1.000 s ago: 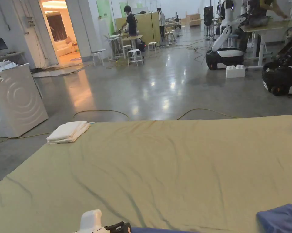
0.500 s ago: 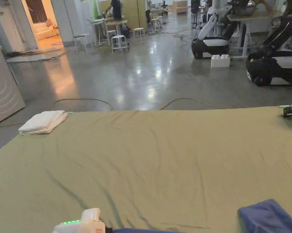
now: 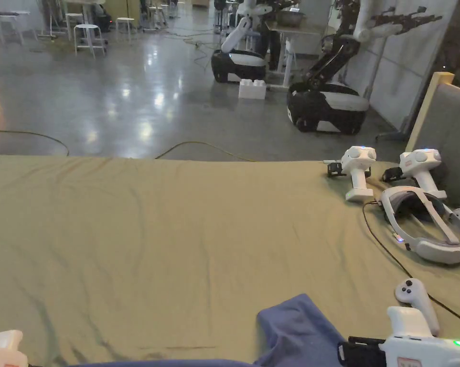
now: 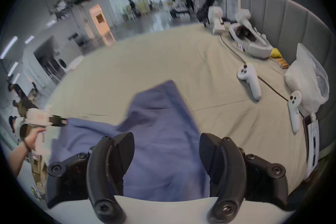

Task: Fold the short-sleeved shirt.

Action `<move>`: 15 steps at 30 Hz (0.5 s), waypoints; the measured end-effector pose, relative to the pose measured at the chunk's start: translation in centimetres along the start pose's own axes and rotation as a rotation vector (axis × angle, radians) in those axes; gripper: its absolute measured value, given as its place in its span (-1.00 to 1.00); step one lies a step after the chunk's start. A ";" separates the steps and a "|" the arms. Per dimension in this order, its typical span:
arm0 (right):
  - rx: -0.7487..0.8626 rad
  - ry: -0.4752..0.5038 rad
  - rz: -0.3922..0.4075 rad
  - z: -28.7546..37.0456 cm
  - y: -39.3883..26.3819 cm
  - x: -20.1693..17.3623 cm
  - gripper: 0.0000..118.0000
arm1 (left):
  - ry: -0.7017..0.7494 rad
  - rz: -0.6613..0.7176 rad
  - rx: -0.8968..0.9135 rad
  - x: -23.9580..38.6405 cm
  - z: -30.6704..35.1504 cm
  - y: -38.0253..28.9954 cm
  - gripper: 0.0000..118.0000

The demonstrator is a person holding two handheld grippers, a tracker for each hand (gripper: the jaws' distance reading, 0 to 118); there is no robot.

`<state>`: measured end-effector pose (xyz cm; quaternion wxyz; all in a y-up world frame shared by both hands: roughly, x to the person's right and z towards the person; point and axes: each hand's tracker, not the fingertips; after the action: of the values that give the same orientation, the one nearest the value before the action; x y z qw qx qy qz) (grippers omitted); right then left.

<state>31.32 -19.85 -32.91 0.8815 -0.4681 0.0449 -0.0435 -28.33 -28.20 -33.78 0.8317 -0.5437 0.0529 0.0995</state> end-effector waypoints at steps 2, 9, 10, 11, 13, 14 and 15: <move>-0.101 -0.063 0.041 -4.5 0.7 0.7 0.33 | -0.008 0.006 -0.008 -0.1 0.0 -0.1 -0.80; -0.177 -0.144 0.152 -8.5 -0.6 0.9 -0.95 | 0.053 -0.136 0.015 1.3 -0.2 -0.7 -0.86; -0.168 -0.127 0.164 -8.3 -0.8 0.6 -0.97 | 0.074 -0.186 0.019 1.8 -0.1 -0.8 -0.86; -0.163 -0.134 0.166 -8.3 -0.9 0.5 -0.97 | 0.085 -0.226 0.012 2.1 0.0 -0.8 -0.86; -0.125 -0.146 0.171 -7.4 -1.2 0.4 -0.98 | 0.068 -0.209 0.023 2.0 0.8 -0.9 -0.94; -0.089 -0.141 0.161 -5.7 -1.4 -0.5 -0.98 | 0.047 -0.202 0.073 1.7 1.8 -1.1 -0.95; -0.054 -0.094 0.137 -4.0 -1.7 -0.5 -0.99 | -0.001 -0.164 0.119 1.0 3.5 -1.8 -0.95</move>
<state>30.33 -24.06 -33.76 0.8707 -0.4889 0.0364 0.0403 -26.97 -25.61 -30.97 0.8679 -0.4957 0.0137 0.0281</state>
